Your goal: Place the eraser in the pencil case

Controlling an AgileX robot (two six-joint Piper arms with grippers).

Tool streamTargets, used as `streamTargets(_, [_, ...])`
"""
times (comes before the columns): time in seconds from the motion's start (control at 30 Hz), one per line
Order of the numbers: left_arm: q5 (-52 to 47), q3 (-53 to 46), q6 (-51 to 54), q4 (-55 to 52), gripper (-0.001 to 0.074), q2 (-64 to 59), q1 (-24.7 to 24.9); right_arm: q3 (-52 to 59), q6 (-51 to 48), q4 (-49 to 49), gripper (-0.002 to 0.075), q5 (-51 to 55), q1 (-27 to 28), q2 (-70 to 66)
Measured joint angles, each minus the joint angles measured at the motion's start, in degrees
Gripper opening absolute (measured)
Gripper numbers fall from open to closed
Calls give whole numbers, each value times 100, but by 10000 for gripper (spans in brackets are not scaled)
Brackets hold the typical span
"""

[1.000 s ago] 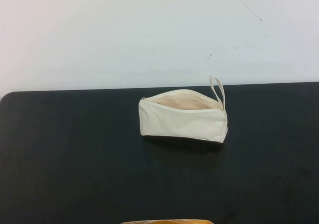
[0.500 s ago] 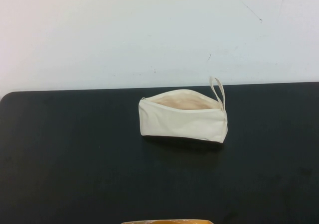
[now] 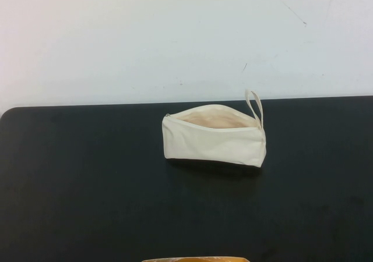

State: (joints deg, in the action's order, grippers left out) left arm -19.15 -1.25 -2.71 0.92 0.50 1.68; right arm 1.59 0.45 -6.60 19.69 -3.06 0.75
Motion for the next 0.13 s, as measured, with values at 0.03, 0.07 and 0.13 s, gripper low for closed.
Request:
streamTargets(0.03, [-10,10,0,0,-1,0,0,0,0,0,-1,0,0,0])
streamTargets(0.07, [-10,10,0,0,-1,0,0,0,0,0,-1,0,0,0])
streamTargets(0.13, [-10,10,0,0,-1,0,0,0,0,0,-1,0,0,0])
